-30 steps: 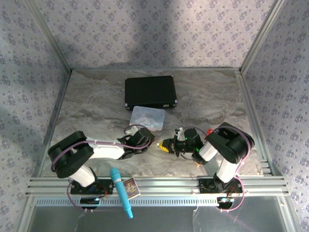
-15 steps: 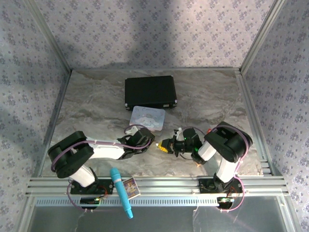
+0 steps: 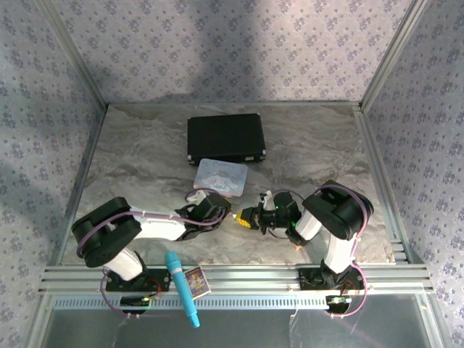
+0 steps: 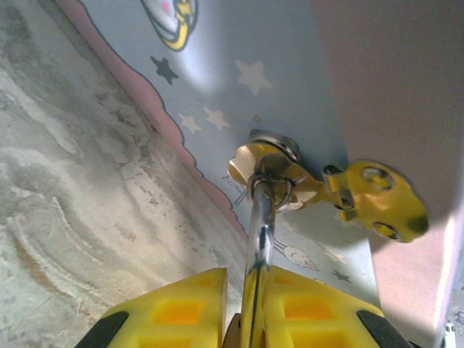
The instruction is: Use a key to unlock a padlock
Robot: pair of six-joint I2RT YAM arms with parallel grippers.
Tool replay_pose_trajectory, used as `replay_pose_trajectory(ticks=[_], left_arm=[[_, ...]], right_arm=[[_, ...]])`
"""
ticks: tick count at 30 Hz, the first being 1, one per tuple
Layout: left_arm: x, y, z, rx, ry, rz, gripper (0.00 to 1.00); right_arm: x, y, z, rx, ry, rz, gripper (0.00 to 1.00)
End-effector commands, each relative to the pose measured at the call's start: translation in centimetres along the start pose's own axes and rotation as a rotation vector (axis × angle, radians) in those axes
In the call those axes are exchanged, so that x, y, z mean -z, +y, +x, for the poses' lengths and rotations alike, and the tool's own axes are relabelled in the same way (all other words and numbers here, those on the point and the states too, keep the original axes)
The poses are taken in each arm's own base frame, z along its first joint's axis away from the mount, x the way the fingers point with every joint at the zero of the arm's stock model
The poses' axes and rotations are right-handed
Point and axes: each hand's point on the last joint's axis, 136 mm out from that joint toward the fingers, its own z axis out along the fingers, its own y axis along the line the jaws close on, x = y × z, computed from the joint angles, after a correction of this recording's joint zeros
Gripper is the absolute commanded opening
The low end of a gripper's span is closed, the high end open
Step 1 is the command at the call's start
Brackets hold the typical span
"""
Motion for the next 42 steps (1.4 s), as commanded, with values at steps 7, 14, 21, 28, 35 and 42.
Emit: replay_pose_trajectory(ticks=[7,14,21,28,35,42], left_arm=[[0.2,0.1,1.0,-0.01,0.037,0.015,0.0],[0.1,-0.3,1.6,-0.022,0.062,0.028,0.0],[-0.3,-0.5,2.0,-0.014,0.08,0.044,0.0],[-0.4,-1.4,2.5,-0.024,0.101,0.068,0.0],[-0.2,-1.6,3.2,-0.039,0.145,0.087,0.0],[-0.9,-1.5,3.5,-0.021,0.149,0.086,0.0]], right_arm=[[-1.3,2.3,-0.7,0.011,0.011,-0.078,0.0],[-0.8,2.3,-1.4,0.002,0.0,-0.091,0.0],[-0.8,2.5,-1.0,0.003,0.02,-0.101,0.0],[-0.3,1.7,-1.3,-0.014,0.017,-0.091,0.0],[0.8,1.6,-2.3,-0.016,0.031,-0.096,0.0],[0.1,1.0,-1.1,-0.008,0.043,-0.076,0.0]])
